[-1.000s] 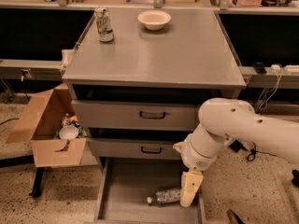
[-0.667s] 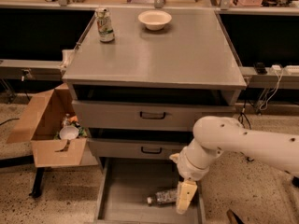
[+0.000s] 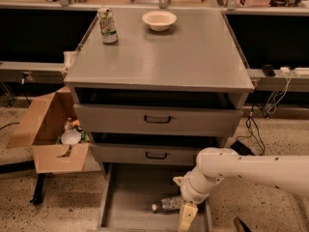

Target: Pick blue plastic bottle from bottom drawer and place on counter

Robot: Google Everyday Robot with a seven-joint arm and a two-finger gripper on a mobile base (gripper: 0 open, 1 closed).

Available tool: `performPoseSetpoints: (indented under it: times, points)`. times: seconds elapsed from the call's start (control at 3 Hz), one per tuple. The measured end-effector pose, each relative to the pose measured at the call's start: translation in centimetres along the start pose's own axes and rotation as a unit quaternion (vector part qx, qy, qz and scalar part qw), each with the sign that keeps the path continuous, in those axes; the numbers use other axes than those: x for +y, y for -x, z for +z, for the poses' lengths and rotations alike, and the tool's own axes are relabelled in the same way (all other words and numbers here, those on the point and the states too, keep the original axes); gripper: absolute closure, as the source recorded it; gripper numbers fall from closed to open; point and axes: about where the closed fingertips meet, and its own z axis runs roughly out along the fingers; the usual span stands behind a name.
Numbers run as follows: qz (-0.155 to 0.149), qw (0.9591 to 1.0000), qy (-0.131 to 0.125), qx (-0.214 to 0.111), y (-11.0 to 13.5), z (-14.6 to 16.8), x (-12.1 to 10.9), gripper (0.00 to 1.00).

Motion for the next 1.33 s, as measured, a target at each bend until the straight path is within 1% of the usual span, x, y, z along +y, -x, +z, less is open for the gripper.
performPoseSetpoints:
  times: [0.33, 0.67, 1.0, 1.33]
  points:
    - [0.019, 0.9998, 0.008, -0.007, -2.4, 6.0, -0.8, 0.0]
    - [0.025, 0.9993, 0.024, -0.013, -2.7, 7.7, 0.2, 0.0]
    - [0.024, 0.9994, 0.022, -0.012, -2.7, 7.4, 0.1, 0.0]
    - [0.028, 0.9994, 0.019, -0.002, -4.5, 9.9, -1.5, 0.0]
